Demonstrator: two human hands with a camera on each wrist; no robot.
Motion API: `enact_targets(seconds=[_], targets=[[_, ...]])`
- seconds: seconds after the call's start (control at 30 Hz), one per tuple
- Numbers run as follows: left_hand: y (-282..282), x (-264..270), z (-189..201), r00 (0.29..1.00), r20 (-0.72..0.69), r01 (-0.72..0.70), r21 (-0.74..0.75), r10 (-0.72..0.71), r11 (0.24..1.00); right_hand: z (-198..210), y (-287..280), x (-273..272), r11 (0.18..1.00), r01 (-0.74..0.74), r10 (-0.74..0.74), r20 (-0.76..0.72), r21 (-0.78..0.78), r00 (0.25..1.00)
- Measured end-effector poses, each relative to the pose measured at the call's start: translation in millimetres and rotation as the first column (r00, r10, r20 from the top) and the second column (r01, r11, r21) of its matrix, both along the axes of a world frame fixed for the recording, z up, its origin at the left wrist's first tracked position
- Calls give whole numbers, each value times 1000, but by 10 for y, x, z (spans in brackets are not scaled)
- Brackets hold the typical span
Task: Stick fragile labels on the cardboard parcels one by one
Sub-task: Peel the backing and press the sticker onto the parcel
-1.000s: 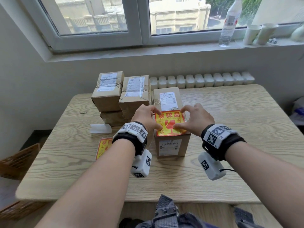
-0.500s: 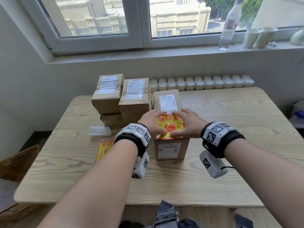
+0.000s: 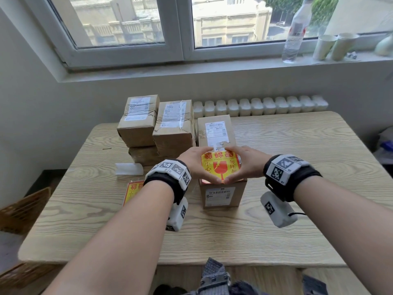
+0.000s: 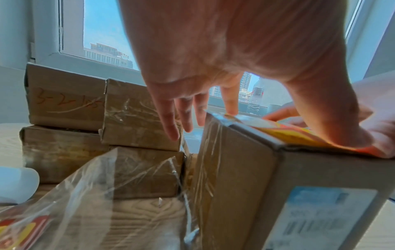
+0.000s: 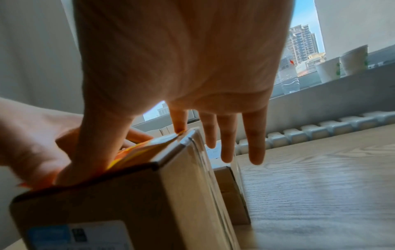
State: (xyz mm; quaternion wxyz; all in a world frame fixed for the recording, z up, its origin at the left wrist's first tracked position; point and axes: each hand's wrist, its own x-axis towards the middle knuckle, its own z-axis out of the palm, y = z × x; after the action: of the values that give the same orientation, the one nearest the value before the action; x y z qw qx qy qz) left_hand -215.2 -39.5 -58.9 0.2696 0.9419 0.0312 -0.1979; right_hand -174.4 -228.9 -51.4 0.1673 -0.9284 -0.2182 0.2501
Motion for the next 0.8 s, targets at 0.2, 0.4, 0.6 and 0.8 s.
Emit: enact_targets(seconds=[0.2,0.4,0.6,0.8], targets=[[-1,-18,-37,1000,-31,3,-18,-4,1000,-33,-95,6,997,41,-40,-23,63,999],[38,-26,-65,997,-81,10,-45,-13,999,-106,-149,-36,962,198,-155,-219,190,963],[115,-58,-107,966,-189,-234,-367,174,900,-196,-171,-69,874,397,-252,-435,282,864],[13,162,189,912,-320,-401,-563,256,723,44,-267,-139,704,639,-513,-401,308,759]])
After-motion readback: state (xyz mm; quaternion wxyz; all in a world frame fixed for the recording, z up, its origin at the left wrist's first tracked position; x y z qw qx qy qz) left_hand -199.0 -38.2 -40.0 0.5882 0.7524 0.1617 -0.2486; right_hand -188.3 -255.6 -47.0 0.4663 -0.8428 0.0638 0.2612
